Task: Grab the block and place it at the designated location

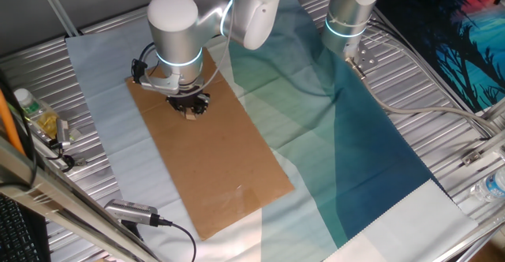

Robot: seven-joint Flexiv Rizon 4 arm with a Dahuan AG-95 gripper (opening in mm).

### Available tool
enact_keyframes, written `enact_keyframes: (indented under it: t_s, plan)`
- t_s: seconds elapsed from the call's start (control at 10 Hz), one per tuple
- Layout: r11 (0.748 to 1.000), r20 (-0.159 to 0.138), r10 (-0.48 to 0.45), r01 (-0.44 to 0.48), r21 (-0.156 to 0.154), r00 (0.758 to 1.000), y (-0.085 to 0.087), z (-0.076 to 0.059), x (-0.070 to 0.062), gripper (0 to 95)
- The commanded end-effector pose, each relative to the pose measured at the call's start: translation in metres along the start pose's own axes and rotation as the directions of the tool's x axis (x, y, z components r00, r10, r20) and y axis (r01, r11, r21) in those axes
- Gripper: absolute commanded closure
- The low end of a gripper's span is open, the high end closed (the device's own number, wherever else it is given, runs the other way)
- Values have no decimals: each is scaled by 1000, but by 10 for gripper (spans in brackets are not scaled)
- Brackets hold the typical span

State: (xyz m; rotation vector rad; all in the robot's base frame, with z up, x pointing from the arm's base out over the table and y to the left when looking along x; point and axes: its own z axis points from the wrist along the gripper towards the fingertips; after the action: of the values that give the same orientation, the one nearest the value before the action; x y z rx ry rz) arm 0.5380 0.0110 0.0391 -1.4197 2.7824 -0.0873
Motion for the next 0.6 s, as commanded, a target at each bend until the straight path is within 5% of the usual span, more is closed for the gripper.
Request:
enact_keyframes:
  t_s: [0.1,0.6]
  plan:
    - [1000,3,-7,7,1,1000,1,0,1,950]
    - [1000,11,-19,19,4,1000,0,5,1,950]
